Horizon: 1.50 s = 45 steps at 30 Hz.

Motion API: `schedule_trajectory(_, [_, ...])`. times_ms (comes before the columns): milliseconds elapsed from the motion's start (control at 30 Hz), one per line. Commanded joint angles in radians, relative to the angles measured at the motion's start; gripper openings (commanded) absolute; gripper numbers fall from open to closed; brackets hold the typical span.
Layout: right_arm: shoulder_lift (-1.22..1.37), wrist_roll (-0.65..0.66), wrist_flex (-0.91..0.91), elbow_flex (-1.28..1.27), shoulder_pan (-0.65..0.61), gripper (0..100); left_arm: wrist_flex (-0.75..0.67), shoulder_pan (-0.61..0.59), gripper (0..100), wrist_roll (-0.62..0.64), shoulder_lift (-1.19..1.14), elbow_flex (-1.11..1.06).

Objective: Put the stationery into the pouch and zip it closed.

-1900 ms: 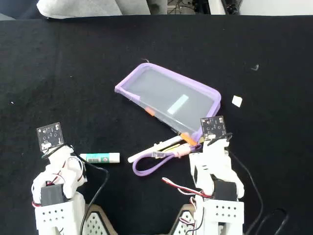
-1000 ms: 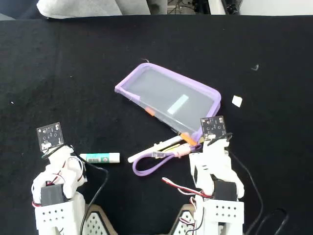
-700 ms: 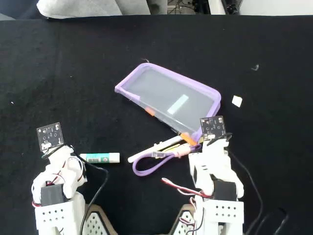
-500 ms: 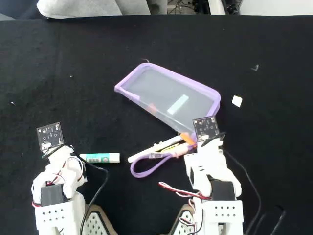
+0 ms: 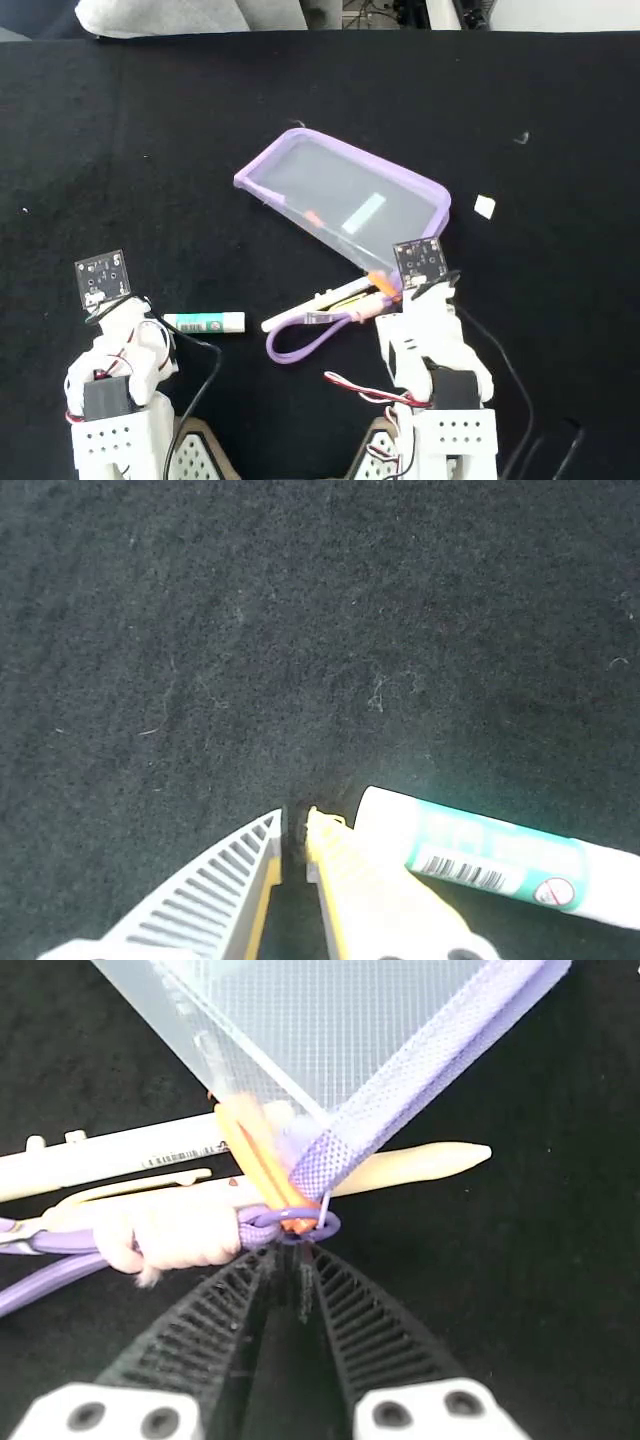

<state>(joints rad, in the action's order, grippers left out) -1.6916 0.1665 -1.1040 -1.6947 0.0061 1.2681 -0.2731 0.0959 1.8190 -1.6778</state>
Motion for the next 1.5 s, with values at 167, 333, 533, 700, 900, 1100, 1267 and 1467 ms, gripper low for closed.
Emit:
schedule_trajectory(167, [-0.002,0.006,-0.003,-0.001,-0.008,3.2,0.005,-0.005,6,-0.003,0.002,-0.022])
schedule_trajectory(333, [-0.004,0.008,0.006,0.013,0.015,3.2,0.005,-0.005,6,-0.003,0.002,-0.022])
schedule_trajectory(533, [-0.004,0.143,-0.002,0.259,0.098,3.3,0.005,-0.007,6,-0.003,0.002,-0.022])
schedule_trajectory(700, [0.007,0.226,-0.003,0.469,0.118,3.3,0.005,-0.007,6,-0.003,0.002,-0.022])
schedule_trajectory(900, [0.01,0.201,-0.003,0.565,0.109,17.2,0.005,-0.007,6,-0.003,0.002,-0.022])
schedule_trajectory(1100, [0.054,0.19,-0.048,0.593,0.054,30.2,0.005,-0.004,6,-0.003,0.002,-0.022])
schedule_trajectory(1267, [0.26,0.189,-0.049,0.691,0.057,27.0,0.005,-0.005,6,-0.003,0.002,-0.022])
schedule_trajectory(1467, [0.562,0.132,-0.051,0.788,0.04,27.0,0.005,-0.005,6,-0.003,0.002,-0.022])
